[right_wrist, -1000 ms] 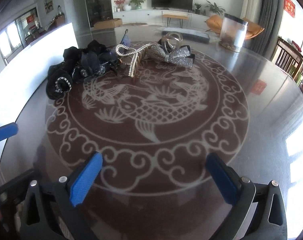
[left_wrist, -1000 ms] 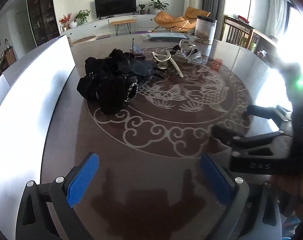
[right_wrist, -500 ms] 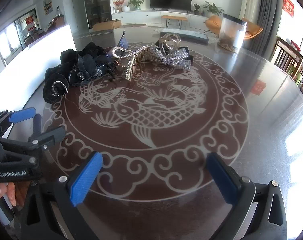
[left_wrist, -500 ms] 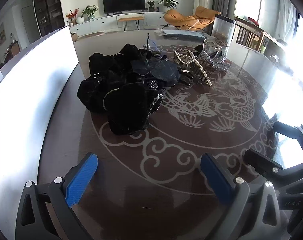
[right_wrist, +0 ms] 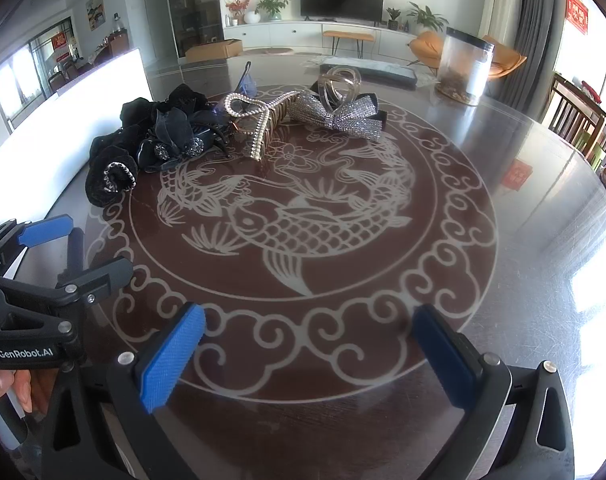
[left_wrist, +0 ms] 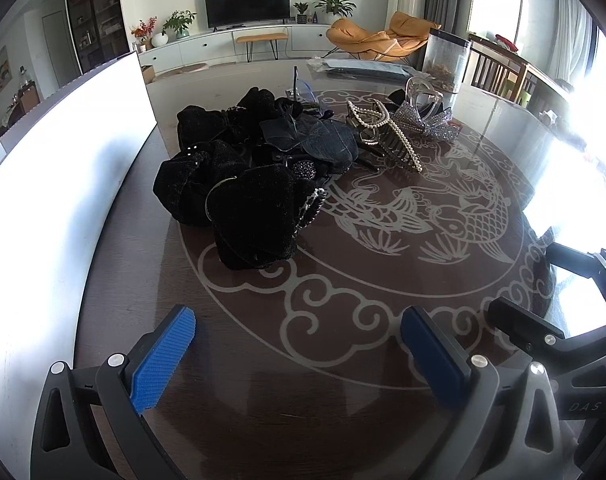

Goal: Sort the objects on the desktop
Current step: 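Return both open tools over the remaining pile, then grasp the black sequined hat with the left gripper and lift it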

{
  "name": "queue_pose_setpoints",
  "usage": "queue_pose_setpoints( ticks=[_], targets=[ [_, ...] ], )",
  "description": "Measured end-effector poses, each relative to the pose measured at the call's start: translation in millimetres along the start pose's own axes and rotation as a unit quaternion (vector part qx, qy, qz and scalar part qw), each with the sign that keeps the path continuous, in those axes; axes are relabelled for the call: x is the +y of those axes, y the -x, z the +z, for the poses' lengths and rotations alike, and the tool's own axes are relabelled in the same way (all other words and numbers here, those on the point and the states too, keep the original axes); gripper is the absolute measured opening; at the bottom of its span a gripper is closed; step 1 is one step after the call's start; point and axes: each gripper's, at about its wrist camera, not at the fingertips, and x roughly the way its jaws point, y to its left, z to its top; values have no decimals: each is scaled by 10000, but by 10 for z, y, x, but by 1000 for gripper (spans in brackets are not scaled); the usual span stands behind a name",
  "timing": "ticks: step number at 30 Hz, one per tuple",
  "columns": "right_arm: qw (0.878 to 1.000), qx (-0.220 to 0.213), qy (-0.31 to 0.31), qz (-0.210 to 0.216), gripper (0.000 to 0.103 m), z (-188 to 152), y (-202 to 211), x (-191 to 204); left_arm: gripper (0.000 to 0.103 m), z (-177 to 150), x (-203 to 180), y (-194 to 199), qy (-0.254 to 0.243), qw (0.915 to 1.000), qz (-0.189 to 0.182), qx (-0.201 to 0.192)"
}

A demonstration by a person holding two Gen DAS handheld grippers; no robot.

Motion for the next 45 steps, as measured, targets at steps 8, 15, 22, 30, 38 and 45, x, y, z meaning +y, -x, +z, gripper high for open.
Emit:
queue_pose_setpoints(
  ticks=[8,15,22,30,38,45],
  targets=[
    [10000,1,-1,0,103,1,3,3,103,-3,-1,4,-2,10000,-1,0],
    [10000,2,-2,0,103,0,1,1,103,-2,1,3,-2,10000,-1,0],
    [10000,2,-2,0,103,-1,-2,-2,103,0,5,-1,-2,10000,-1,0],
    [10000,2,-1,1,103,-1,-2,-2,103,4,10,-7,-2,10000,-1,0],
    [10000,2,-1,1,103,4,8,6,103,-2,4,2,-2,10000,-1,1],
    [10000,2,-2,1,103,0,-2,-1,103,-64,56,92,123,9993,-344,-68]
  ],
)
